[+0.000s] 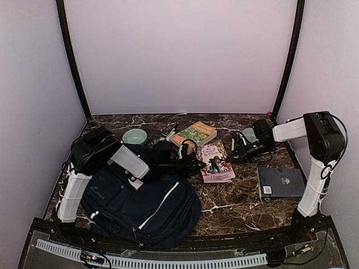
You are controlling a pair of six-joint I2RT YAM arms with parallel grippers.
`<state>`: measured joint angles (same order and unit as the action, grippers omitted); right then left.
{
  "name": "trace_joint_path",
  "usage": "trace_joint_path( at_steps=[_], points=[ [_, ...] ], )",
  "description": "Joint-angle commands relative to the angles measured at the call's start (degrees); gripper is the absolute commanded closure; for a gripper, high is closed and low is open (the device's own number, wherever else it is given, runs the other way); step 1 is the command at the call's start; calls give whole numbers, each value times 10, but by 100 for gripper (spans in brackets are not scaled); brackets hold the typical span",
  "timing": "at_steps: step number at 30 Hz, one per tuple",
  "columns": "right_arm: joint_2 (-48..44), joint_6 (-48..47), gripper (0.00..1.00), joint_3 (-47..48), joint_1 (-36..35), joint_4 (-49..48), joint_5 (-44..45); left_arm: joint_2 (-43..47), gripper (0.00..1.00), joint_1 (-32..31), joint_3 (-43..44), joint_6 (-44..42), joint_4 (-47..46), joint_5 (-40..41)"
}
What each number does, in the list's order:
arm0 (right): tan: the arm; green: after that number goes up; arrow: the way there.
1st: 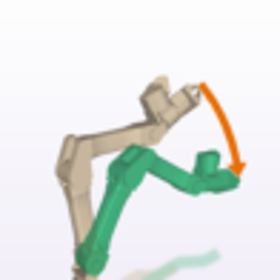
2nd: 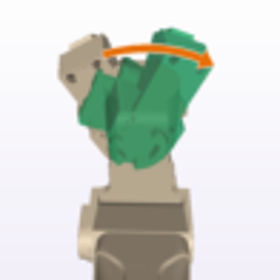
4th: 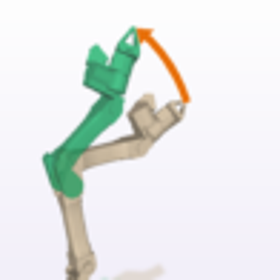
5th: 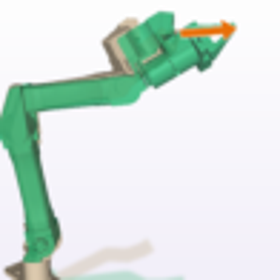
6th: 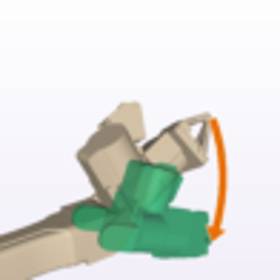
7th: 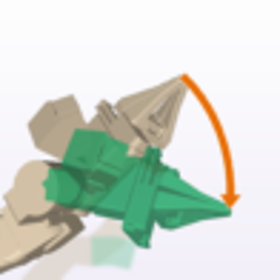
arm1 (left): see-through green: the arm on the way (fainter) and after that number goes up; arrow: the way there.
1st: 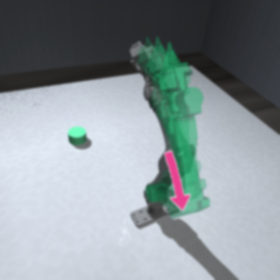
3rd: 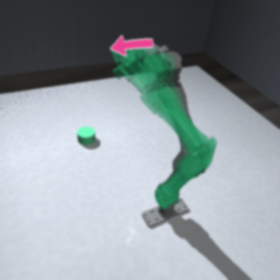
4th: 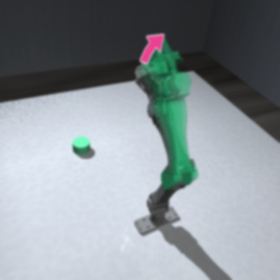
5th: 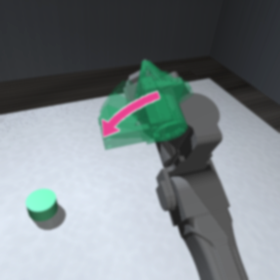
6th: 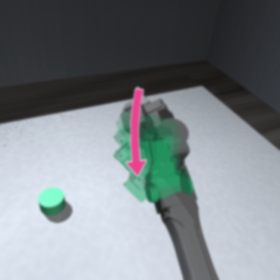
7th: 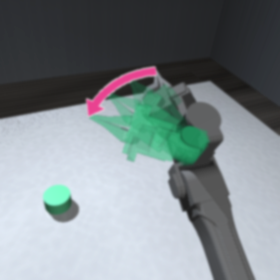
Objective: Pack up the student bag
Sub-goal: Pass from the right arm to the left, then pass from the left arm to the right
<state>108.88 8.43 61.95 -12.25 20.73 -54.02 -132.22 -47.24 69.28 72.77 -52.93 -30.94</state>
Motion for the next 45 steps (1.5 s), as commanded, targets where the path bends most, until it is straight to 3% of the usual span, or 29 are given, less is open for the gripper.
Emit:
trace_joint_path(
  at_steps=[1, 7, 10, 16, 22, 26, 29, 34, 45],
  points=[
    [1, -16, 100, 4, -2, 10, 10, -2, 82, -1, 14, 0, -1, -8],
    [-4, -32, 100, 10, -3, 27, 26, 6, 100, -1, 13, 2, -19, -20],
    [-24, -61, 94, 25, -2, 56, 52, 28, 100, -1, 0, -7, -13, -20],
    [-111, -104, 62, 37, 12, 94, 117, 111, 100, -2, -14, -92, 81, -23],
    [-193, -175, 45, 88, 31, 153, 120, 202, 100, -2, 12, -247, 301, -27],
    [-241, -184, 30, 63, 33, 123, 81, 250, 100, -1, 17, -321, 368, -36],
    [-271, -145, 13, 21, 32, 64, 30, 280, 100, -1, 17, -348, 380, -53],
    [-258, -106, 0, 21, 29, 31, -52, 320, 100, -1, 7, -365, 356, -79],
    [-234, -97, 0, 17, -42, -31, -124, 351, 100, -2, -38, -329, 228, -174]
  ],
)
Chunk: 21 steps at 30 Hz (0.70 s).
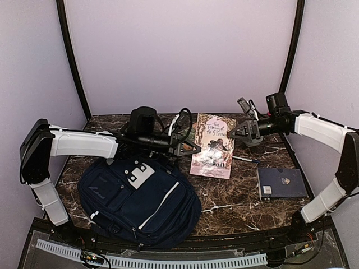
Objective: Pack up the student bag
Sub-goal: Pass from the left arm to the right
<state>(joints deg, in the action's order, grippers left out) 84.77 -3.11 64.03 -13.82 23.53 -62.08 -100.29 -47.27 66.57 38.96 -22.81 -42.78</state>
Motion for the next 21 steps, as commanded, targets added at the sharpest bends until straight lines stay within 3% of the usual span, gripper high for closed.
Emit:
trace_joint_path(
  at_steps=[1, 4, 6, 12, 16, 21],
  points=[
    [8, 23, 0, -2, -35, -68, -47, 31, 100, -1, -12, 13, -81, -65],
    [10, 53, 2, -2, -53, -102, -66, 32, 100, -1, -12, 17, -94, -76],
    [13, 65, 9, -1, -62, -115, -93, 34, 100, 2, -12, 9, -82, -61],
    [10, 144, 22, -27, -64, -178, -113, 41, 100, 8, -13, -33, -4, 60],
    [-3, 208, 33, -61, -63, -245, -102, 40, 100, 9, -22, -25, -19, 86],
    [-4, 217, 57, -58, -64, -248, -69, 28, 100, 9, -20, -15, -33, 83]
  ],
)
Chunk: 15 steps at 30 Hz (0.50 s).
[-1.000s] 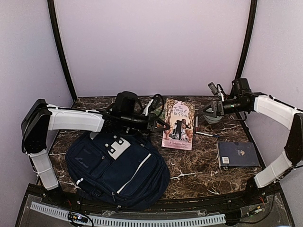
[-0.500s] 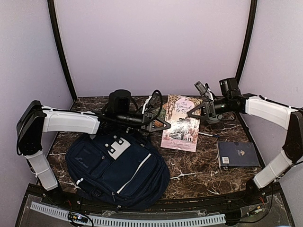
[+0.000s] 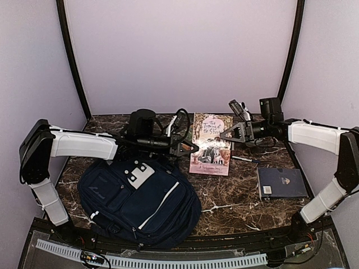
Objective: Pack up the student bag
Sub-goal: Pass from the left arm to the right
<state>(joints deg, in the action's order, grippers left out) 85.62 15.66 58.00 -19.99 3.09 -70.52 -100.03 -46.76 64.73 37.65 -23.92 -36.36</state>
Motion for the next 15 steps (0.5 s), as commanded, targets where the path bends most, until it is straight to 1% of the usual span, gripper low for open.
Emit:
trace_joint_path(
  at_steps=[1, 2, 3, 5, 6, 7, 8, 9, 12, 14, 15],
  points=[
    [-10, 30, 63, 5, -1, -40, 22, 23, 100, 4, -1, 0, -23, 18],
    [-7, 29, 70, 9, -1, -36, 27, 22, 100, 4, -1, 1, -24, 17],
    [-5, 29, 79, 13, -1, -31, 31, 20, 100, 4, -1, 1, -25, 16],
    [0, 27, 88, 21, -1, -21, 37, 17, 99, 4, -4, 1, -31, 11],
    [1, 24, 90, 25, -2, -15, 38, 15, 88, 4, -6, 3, -37, 9],
    [2, 17, 92, 29, -1, -6, 37, 13, 75, 4, -11, 7, -46, 7],
    [3, 11, 93, 33, -2, 0, 35, 9, 66, 4, -15, 12, -57, 2],
    [3, 9, 95, 33, -2, 2, 33, 2, 61, 4, -19, 20, -77, -9],
    [5, 7, 98, 33, -2, 1, 25, -24, 55, 4, -19, 48, -133, -39],
    [7, 7, 99, 36, -2, 4, 25, -46, 54, 4, -12, 60, -154, -53],
    [8, 6, 99, 37, -1, 5, 25, -53, 56, 4, -6, 63, -157, -56]
  ],
)
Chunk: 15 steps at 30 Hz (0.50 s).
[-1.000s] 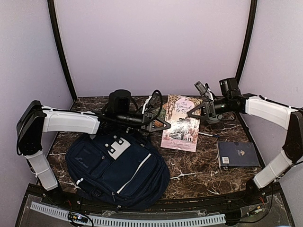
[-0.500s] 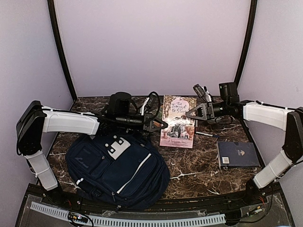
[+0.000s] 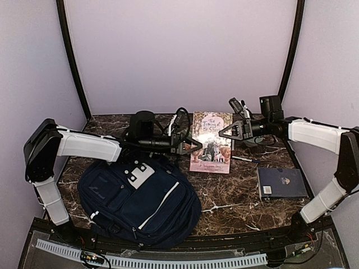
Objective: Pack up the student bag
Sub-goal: Pass from the left arm to the right, then pass from the right arm to the left
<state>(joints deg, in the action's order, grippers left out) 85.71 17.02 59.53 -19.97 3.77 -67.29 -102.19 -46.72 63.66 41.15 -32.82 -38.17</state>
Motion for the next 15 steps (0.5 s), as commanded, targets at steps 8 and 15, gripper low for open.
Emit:
trace_joint_path(
  at_steps=[8, 15],
  points=[
    [27, -33, 94, 37, -6, 34, -8, -51, 86, 3, 25, 38, -92, -71],
    [25, -36, 59, 20, -12, 26, -11, -38, 100, 3, -4, 70, -158, -9]
  ],
)
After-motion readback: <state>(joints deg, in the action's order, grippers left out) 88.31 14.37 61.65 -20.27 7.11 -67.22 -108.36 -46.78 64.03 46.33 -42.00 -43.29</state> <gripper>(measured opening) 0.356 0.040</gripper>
